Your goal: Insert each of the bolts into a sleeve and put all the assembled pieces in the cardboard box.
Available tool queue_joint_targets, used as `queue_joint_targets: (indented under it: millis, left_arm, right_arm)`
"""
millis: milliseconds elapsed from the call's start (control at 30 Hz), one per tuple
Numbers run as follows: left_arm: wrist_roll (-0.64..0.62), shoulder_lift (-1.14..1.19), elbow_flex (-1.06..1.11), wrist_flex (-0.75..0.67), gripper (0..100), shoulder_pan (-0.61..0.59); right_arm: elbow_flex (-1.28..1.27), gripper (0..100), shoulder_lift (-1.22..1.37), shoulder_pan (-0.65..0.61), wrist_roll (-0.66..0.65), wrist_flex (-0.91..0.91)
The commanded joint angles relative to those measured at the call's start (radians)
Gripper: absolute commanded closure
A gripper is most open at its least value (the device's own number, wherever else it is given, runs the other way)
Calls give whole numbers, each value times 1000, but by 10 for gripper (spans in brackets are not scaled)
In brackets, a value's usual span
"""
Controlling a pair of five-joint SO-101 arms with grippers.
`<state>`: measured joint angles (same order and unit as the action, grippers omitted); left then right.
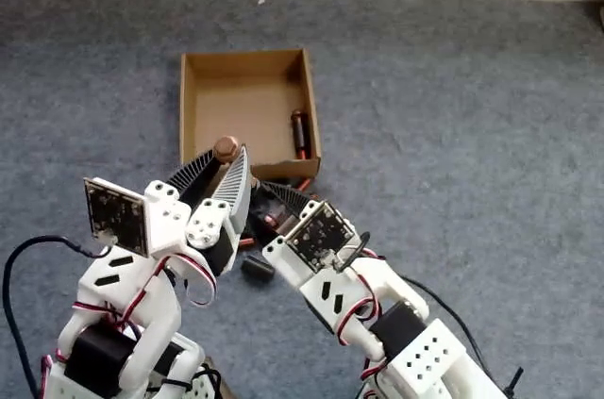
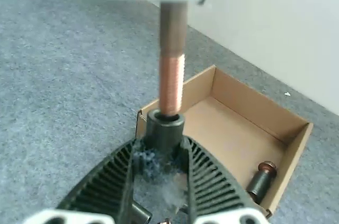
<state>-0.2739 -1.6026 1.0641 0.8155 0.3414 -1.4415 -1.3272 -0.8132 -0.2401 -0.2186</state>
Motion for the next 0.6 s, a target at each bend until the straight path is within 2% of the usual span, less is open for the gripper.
queue_joint_targets:
  millis: [0, 300, 467, 567]
  left_arm:
    - [49, -12, -41, 28, 993, 13]
    - [52, -12, 19, 35, 993, 5]
    - [52, -12, 24, 38, 992, 5]
    - [52, -12, 25, 40, 941, 5]
  right_arm:
    - [16, 995, -30, 18, -12, 28]
    - [5, 995, -240, 15, -12, 18]
    - [5, 995, -269, 15, -12, -24]
    - [5, 995, -269, 15, -9, -24]
